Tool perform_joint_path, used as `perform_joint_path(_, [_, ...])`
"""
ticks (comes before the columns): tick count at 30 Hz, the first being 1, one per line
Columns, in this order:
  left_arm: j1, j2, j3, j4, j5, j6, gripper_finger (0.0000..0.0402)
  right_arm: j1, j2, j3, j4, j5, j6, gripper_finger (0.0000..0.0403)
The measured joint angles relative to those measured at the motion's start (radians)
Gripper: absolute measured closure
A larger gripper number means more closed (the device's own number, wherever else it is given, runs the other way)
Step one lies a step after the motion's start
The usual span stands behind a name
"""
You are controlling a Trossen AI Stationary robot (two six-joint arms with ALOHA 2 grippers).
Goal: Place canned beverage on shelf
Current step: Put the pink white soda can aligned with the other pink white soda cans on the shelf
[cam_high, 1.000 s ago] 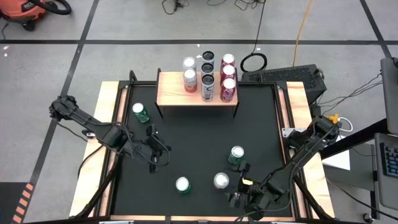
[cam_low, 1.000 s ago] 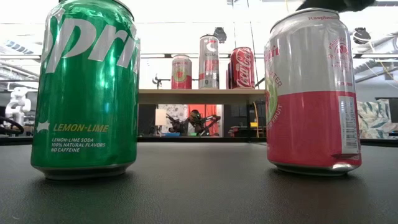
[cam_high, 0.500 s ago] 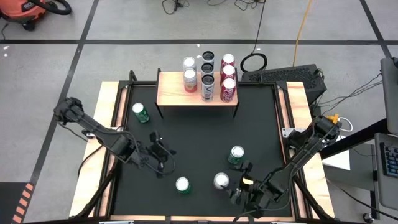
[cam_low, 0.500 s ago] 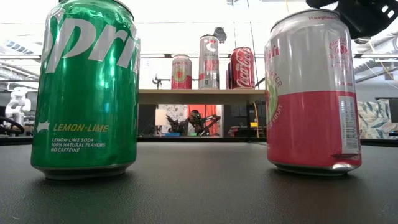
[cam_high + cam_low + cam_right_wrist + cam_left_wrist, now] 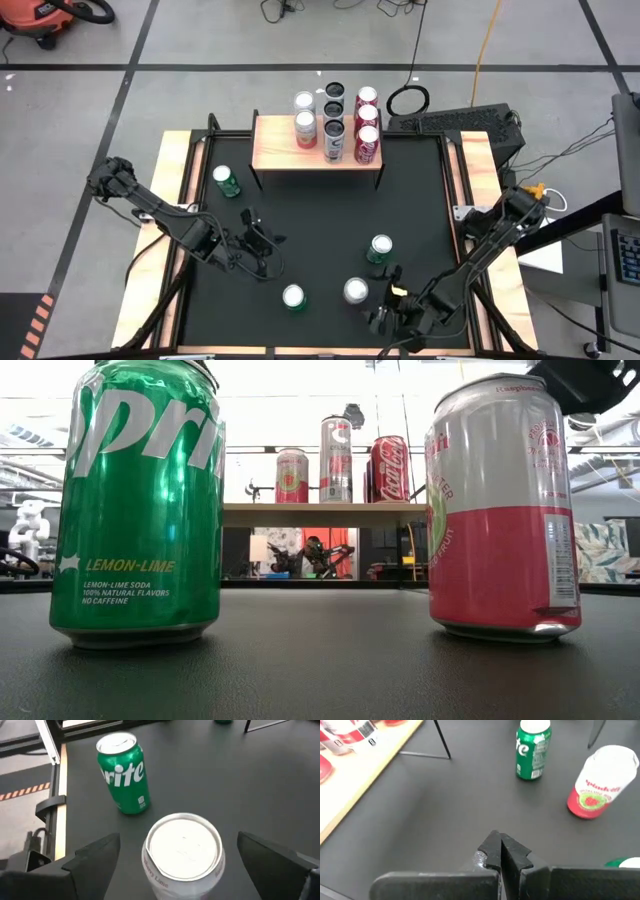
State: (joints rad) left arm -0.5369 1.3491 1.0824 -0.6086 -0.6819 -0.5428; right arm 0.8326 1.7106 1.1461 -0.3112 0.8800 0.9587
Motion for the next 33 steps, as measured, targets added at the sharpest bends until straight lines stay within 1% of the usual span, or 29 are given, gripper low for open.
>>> perform_joint_path(4, [0.000,0.000,0.000,0.018,-0.026,0.000,0.0401,-0.003,0.025,0.000,-0.008,-0.005,-0.019,0.0022])
perform_joint_path(7, [0.000,0.000,0.000,0.030,-0.028,0.000,0.0401,-0.018,0.045,0.000,-0.006,-0.024,-0.020,0.0022])
perform_joint_path(15, [0.000,0.011,0.000,0.051,-0.031,-0.001,0.0401,-0.049,0.087,0.000,0.010,-0.026,-0.030,0.0026])
perform_joint_path(18, [0.000,0.024,0.000,0.048,-0.036,0.000,0.0401,-0.051,0.089,0.000,0.015,-0.033,-0.036,0.0045])
perform_joint_path(24, [0.000,0.024,0.000,0.055,-0.053,0.006,0.0401,-0.051,0.089,-0.001,0.058,-0.028,-0.086,0.0112])
perform_joint_path(27, [-0.001,0.024,0.000,0.055,-0.056,0.006,0.0401,-0.052,0.089,-0.001,0.066,-0.027,-0.101,0.0137])
perform_joint_path(30, [-0.002,0.029,0.000,0.058,-0.057,0.001,0.0401,-0.052,0.089,-0.001,0.093,-0.027,-0.140,0.0143])
perform_joint_path(33, [-0.003,0.043,0.000,0.073,-0.056,0.003,0.0401,-0.052,0.084,-0.001,0.143,-0.025,-0.221,0.0134])
